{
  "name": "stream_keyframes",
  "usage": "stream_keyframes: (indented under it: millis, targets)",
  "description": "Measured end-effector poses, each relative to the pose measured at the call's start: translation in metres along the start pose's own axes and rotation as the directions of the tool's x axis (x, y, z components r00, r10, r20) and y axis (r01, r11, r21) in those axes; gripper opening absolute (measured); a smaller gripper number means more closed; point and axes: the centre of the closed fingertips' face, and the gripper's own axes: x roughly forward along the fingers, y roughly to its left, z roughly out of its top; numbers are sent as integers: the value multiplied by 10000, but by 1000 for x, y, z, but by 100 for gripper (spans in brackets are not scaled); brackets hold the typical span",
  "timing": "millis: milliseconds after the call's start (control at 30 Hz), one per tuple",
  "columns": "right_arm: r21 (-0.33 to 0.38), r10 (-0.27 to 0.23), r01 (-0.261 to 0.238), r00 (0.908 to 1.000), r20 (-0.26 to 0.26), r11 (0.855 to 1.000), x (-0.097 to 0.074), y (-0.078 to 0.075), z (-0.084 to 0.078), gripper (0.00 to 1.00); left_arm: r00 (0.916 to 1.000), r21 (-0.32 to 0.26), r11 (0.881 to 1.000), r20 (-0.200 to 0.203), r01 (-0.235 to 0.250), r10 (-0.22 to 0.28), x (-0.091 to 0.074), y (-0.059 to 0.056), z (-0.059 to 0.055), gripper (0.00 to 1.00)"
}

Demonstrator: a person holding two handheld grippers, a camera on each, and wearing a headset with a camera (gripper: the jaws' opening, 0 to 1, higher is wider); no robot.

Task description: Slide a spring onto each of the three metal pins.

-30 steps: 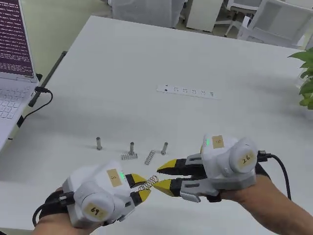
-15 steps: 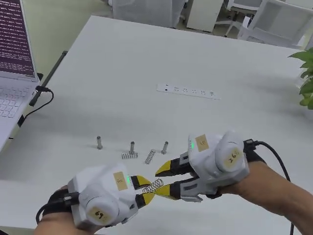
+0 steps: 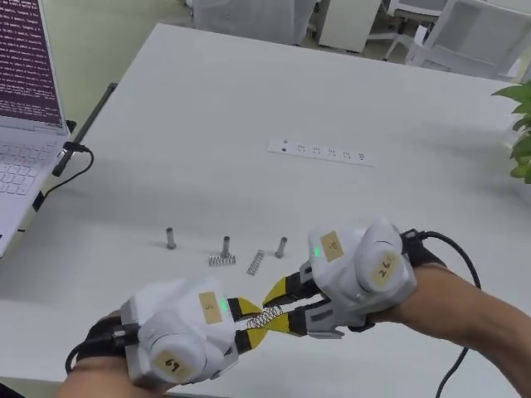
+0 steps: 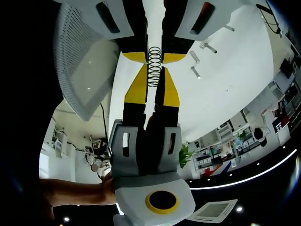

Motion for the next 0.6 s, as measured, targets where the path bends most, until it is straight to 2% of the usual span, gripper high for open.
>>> stream_keyframes:
  millis: [300,500,600]
  targets:
    - [-47,96,-96,9999,-86,9999,1,2,-2,8,9999,40,9999,27,120,-121,1,-2,-1,3]
    - [-11,-151,151,9999,-47,9999,-1,-5,-2,8,9997,-268,9995,205,-139,145,2,6,0,4]
    - [49,-254,255,9997,-59,9997,-3,-7,-4,8,9997,-449,9988,126,-192,198,2,9,-5,7]
